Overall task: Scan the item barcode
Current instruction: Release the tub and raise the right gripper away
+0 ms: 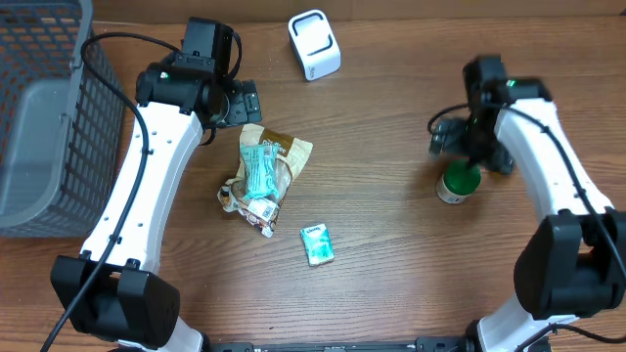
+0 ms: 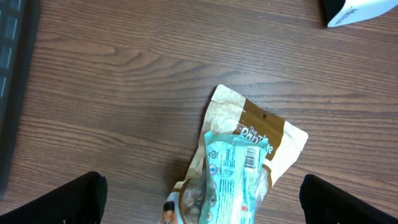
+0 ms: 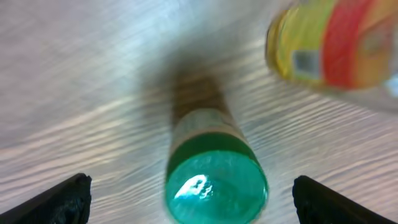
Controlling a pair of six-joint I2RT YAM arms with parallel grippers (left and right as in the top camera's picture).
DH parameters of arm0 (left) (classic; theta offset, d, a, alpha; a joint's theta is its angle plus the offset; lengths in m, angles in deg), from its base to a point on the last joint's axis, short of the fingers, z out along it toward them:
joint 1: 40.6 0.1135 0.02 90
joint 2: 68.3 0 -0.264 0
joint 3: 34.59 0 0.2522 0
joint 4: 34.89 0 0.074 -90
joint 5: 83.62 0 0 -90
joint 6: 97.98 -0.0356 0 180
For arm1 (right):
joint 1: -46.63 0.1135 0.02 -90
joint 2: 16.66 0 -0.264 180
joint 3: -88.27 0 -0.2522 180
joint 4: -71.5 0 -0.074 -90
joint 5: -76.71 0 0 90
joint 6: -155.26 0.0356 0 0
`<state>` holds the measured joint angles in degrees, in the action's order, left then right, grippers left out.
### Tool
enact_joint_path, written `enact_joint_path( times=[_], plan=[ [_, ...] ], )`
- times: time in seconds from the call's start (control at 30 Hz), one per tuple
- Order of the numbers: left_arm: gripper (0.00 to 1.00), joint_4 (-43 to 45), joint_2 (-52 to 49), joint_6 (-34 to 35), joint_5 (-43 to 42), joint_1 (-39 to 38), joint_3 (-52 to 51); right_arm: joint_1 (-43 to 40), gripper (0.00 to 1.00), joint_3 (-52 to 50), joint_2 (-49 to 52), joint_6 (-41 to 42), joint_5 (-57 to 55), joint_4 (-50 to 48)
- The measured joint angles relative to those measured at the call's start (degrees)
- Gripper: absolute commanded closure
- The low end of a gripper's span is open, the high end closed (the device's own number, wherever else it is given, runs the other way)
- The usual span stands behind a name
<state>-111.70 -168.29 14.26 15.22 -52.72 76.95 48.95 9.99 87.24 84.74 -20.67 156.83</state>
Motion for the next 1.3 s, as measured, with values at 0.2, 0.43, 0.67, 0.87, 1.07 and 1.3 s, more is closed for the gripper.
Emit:
enact_joint_path(
  times=[0.2, 0.43, 0.67, 0.87, 1.07, 1.3],
  plan=[
    [0.0, 0.0, 0.0, 0.0, 0.0, 0.0, 0.0, 0.0, 0.0, 14.4, 0.0, 0.0, 1.4, 8.3],
    [0.0, 0.0, 0.0, 0.0, 0.0, 0.0, 0.0, 0.0, 0.0, 23.7, 0.0, 0.0, 5.8, 13.6],
    [0.0, 0.0, 0.0, 0.0, 0.0, 0.0, 0.0, 0.0, 0.0, 23.8, 0.0, 0.0, 12.7, 16.3],
    [0.0, 0.0, 0.0, 0.0, 0.0, 0.0, 0.0, 0.0, 0.0, 23.8, 0.0, 0.0, 15.5, 18.5],
    [0.0, 0.0, 0.0, 0.0, 0.0, 0.0, 0.0, 0.0, 0.0, 23.8, 0.0, 0.0, 16.2, 19.7],
    [0.0, 0.0, 0.0, 0.0, 0.0, 0.0, 0.0, 1.5, 0.0, 23.8, 0.0, -2.4, 22.2, 17.1]
  ],
)
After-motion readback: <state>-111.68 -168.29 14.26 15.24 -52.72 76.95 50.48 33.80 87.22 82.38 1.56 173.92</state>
